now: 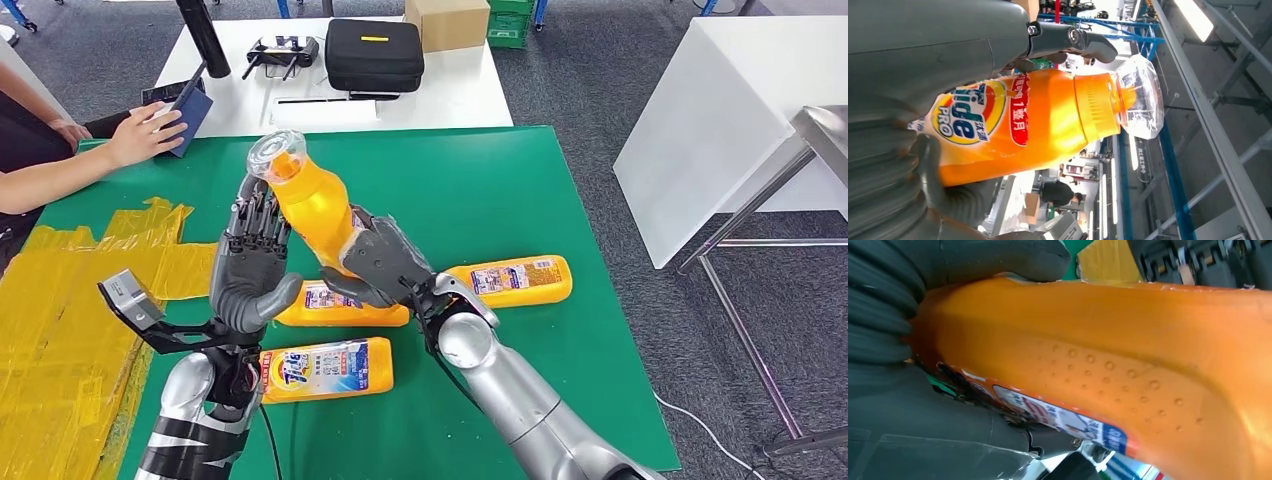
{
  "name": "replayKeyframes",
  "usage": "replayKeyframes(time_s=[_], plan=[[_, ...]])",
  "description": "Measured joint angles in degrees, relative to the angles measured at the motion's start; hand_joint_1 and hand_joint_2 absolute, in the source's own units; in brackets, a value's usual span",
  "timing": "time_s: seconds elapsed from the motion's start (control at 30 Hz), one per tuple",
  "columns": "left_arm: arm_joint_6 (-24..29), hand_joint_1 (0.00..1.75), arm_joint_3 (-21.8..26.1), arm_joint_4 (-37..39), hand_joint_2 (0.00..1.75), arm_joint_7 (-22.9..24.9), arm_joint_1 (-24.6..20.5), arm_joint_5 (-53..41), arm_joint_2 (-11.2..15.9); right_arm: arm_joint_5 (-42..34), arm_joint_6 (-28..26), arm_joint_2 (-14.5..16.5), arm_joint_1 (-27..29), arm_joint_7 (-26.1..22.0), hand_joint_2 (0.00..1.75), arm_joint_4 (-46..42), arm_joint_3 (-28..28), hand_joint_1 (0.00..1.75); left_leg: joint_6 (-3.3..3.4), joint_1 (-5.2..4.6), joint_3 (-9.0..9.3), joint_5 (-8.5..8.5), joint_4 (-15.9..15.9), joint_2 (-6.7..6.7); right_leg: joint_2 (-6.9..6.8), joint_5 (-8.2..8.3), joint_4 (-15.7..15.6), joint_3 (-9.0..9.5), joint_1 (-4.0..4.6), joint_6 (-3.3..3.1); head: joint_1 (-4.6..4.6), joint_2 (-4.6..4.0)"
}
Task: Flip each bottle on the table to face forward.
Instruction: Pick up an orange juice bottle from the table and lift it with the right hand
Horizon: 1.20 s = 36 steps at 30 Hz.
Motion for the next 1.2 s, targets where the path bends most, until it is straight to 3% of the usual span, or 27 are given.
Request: replayKeyframes(time_s=[0.4,0.73,0.87,1.2], plan=[[-0.9,0.0,2.3,2.7,1.75,0.3,-0.6,-1.1,1.5,7.3,1.9,1.4,-3.8,1.4,1.75,5.2,9.7,1.75,-0.01,0.02,0.0,0.0,0.0,0.05,0.01,0.0,0.0,-0.07,0.01,-0.01,0.02,0.0],[-2.4,0.0,3.9,5.3,1.75,-0.4,0.3,-1.7,3.0,10.3,2.0,-1.5,-4.3,3.6,1.75,1.1,18.4,1.75,-0.01,0.0,-0.07,0.0,0.0,0.03,0.0,0.0,0.0,-0.11,-0.01,-0.01,0.01,0.0],[-2.8,1.75,4.0,6.0,1.75,-0.7,0.5,-2.0,3.1,10.6,2.0,-2.6,-5.2,3.5,1.75,0.4,20.0,1.75,-0.01,0.0,-0.07,0.0,0.0,0.03,0.01,0.0,0.0,-0.11,-0.01,0.0,0.0,0.0],[-4.6,1.75,4.3,6.9,1.75,-2.0,1.5,-1.2,3.4,11.3,1.9,-3.2,-5.5,3.4,1.75,0.2,21.9,1.75,-0.01,0.01,-0.08,0.0,0.0,0.07,0.01,-0.01,0.0,-0.16,0.0,-0.01,0.0,0.0]])
